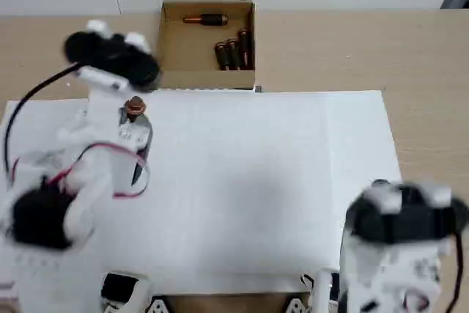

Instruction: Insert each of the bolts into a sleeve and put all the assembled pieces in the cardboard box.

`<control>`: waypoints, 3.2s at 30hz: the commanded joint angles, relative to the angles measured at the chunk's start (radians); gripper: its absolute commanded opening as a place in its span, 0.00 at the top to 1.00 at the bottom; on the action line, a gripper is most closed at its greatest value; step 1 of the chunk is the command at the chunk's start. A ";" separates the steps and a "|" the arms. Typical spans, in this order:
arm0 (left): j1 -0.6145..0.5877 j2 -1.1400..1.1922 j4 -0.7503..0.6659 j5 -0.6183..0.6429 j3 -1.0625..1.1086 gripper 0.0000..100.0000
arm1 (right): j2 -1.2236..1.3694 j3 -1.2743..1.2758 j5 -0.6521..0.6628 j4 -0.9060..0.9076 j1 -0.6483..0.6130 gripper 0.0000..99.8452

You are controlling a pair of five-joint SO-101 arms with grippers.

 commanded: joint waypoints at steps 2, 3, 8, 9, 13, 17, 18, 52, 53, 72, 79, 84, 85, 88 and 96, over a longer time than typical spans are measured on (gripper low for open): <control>0.003 -0.144 -0.009 0.008 0.088 0.99 | -0.147 0.147 0.011 -0.143 0.010 1.00; 0.003 -0.175 -0.037 0.009 0.130 0.99 | -0.182 0.199 0.011 -0.177 0.008 1.00; 0.002 -0.370 -0.247 0.015 0.371 0.99 | -0.211 0.393 -0.003 -0.318 0.005 1.00; 0.002 -0.416 -0.295 0.015 0.437 0.99 | -0.208 0.419 -0.029 -0.349 0.005 1.00; 0.002 -0.601 -0.416 0.017 0.659 0.99 | -0.208 0.548 -0.092 -0.473 -0.025 1.00; 0.002 -0.769 -0.497 0.107 0.826 0.99 | -0.209 0.655 -0.097 -0.535 -0.151 1.00; 0.002 -0.804 -0.509 0.138 0.854 0.99 | -0.209 0.681 -0.097 -0.555 -0.189 1.00; 0.204 -1.000 -0.775 0.795 1.218 0.99 | -0.209 1.252 0.115 -1.115 -0.831 1.00; 0.212 -1.000 -0.773 0.795 1.218 0.99 | -0.209 1.252 0.135 -1.113 -0.831 1.00; 0.305 -0.999 -0.689 0.758 1.112 0.99 | -0.208 1.252 0.285 -1.121 -0.797 1.00; 0.310 -0.997 -0.690 0.758 1.115 0.99 | -0.208 1.252 0.287 -1.191 -0.802 1.00; 0.310 -0.997 -0.692 0.761 1.115 0.99 | -0.208 1.252 0.288 -1.193 -0.803 1.00; 0.310 -0.997 -0.694 0.761 1.115 0.99 | -0.208 1.252 0.288 -1.193 -0.803 1.00; 0.310 -0.997 -0.695 0.761 1.115 0.99 | -0.208 1.252 0.288 -1.190 -0.803 1.00; 0.311 -0.999 -0.700 0.763 1.115 0.99 | -0.200 1.252 0.288 -1.187 -0.805 1.00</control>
